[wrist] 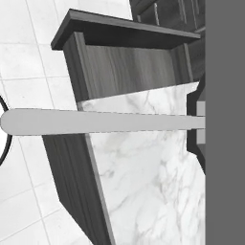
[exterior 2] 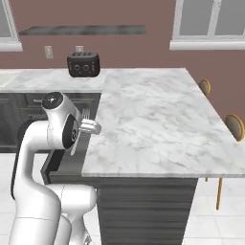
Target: Organize the utensils by type. Pick up the wooden spoons from the counter and place them in the open cabinet. Then pick up the metallic utensils from the counter and place them in the open drawer.
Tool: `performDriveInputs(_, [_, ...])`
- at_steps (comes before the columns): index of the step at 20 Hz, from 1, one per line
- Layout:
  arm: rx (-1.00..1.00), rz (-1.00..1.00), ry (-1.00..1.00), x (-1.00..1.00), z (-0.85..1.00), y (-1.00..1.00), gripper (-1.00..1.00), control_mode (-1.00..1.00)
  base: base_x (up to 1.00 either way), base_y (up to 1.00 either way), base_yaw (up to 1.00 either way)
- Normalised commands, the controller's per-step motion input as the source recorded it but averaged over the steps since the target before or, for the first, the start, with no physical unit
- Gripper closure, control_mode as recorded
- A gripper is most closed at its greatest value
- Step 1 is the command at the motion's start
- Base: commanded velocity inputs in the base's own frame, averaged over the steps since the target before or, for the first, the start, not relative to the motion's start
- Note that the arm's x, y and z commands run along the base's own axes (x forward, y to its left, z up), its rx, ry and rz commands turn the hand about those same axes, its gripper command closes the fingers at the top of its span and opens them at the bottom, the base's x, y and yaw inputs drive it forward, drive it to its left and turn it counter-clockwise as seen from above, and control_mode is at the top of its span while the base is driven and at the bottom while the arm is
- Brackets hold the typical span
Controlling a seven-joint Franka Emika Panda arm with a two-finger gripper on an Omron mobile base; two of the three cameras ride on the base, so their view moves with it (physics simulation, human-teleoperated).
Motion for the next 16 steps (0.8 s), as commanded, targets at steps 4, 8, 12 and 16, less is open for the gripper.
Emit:
performDriveInputs(4, [0.00,0.00,0.00,0.00,0.00,0.00,1.00,1.00,0.21,0.51,-0.22])
performDriveInputs(8, [0.00,0.00,0.00,0.00,0.00,0.00,1.00,1.00,0.18,0.54,-0.21])
performDriveInputs(12, [0.00,0.00,0.00,0.00,0.00,0.00,1.00,1.00,0.28,0.37,-0.20])
performDriveInputs(16, [0.00,0.00,0.00,0.00,0.00,0.00,1.00,1.00,0.31,0.36,-0.20])
